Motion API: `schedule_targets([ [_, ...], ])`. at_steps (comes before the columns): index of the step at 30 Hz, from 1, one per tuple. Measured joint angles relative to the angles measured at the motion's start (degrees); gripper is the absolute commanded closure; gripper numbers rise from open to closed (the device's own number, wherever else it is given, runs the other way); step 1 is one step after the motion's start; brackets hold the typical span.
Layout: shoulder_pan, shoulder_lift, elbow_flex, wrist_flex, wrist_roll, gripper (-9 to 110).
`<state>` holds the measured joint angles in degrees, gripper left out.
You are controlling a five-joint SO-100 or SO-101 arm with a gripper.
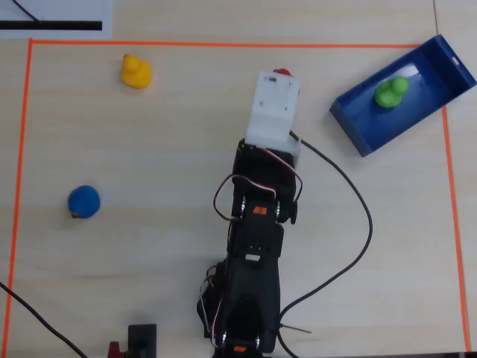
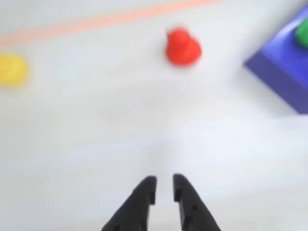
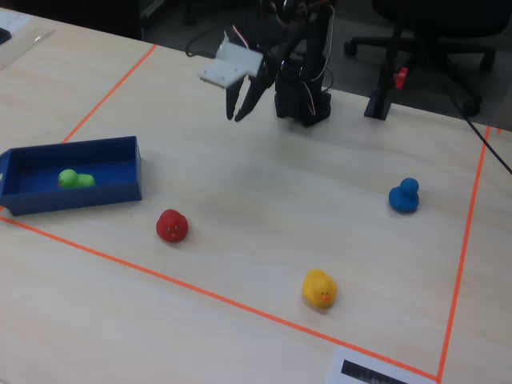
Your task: Grasp green duck and put it into box.
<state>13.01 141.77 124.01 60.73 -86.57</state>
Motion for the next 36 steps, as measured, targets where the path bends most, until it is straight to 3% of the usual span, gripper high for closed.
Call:
schedule_targets([
  [5,-0.53,14.85,27.42,-10.90,-6.24,101],
  [12,-5.98,32.52,49.22,-11.69,-7.82,101],
  [20,-8.79,44.03,54.40,-4.13,-8.70,101],
  [30,-12.57,47.72,54.49,11.25,-8.70,101],
  [36,-12.66,48.69,54.40,14.41,-8.09,101],
])
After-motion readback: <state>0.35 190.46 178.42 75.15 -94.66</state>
